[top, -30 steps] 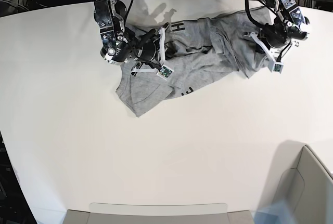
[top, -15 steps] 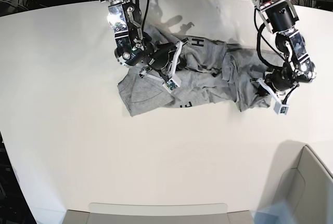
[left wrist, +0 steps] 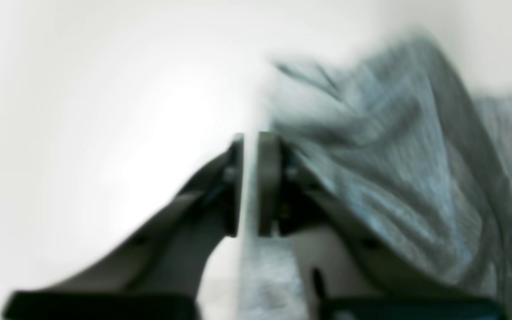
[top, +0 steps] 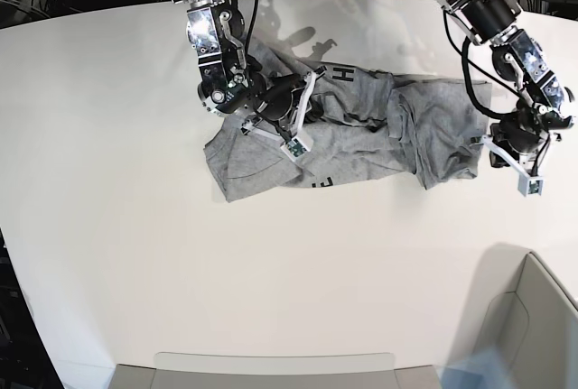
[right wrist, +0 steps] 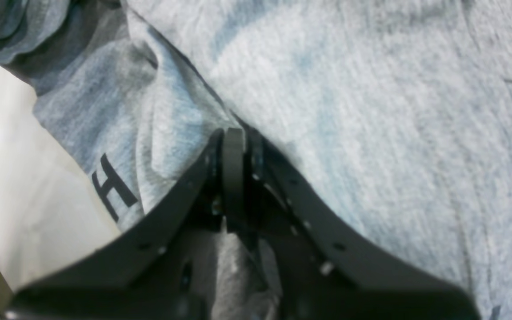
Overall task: Fold the T-shirt properly
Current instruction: 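Release the left gripper and move it to the shirt's folded end, then grasp the folded end with the left gripper and press it down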
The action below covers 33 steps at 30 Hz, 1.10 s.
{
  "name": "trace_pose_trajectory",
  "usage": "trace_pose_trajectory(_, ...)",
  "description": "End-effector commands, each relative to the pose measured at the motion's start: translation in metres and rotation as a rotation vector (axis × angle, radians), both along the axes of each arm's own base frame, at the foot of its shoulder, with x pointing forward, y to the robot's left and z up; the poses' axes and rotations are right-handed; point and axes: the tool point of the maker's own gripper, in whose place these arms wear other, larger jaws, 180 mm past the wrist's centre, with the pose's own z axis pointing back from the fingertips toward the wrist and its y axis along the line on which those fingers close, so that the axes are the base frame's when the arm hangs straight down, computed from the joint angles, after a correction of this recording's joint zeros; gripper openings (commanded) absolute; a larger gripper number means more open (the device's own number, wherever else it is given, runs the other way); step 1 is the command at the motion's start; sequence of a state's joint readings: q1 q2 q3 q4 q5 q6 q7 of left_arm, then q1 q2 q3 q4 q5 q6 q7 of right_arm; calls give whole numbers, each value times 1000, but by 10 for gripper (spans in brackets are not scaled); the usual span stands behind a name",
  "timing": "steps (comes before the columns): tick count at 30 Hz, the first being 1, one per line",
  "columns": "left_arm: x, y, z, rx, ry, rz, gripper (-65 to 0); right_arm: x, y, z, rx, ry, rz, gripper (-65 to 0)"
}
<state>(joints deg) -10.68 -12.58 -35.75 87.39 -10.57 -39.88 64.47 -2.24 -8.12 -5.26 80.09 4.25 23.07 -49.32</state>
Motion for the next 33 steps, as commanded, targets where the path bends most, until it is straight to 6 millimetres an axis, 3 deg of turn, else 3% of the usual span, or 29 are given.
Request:
trace_pose_trajectory(1, 13, 1, 24, 22, -72, -9, -520, -9, -17, -15, -108, 47, 5, -647)
trace_pose_trajectory(5, 12, -11, 47, 79, -82, -42, -479, -11, -18, -17, -110, 53, 6, -647)
trace_pose_trajectory(12, 17, -109, 48, 170, -31, -367, -459, -14, -21, -19, -119, 58, 4, -647)
trace_pose_trajectory(17, 24, -152, 39, 140, -38, -457, -459, -16, -28, -23, -134, 63, 8, -647)
trace_pose_trajectory(23, 24, -149, 17, 87, 22, -394, -459, -17, -31, -24, -136, 68, 1, -647)
trace_pose_trajectory(33, 21, -141, -3, 33, 81, -287, -459, -19, -32, -26, -141, 70, 2, -647)
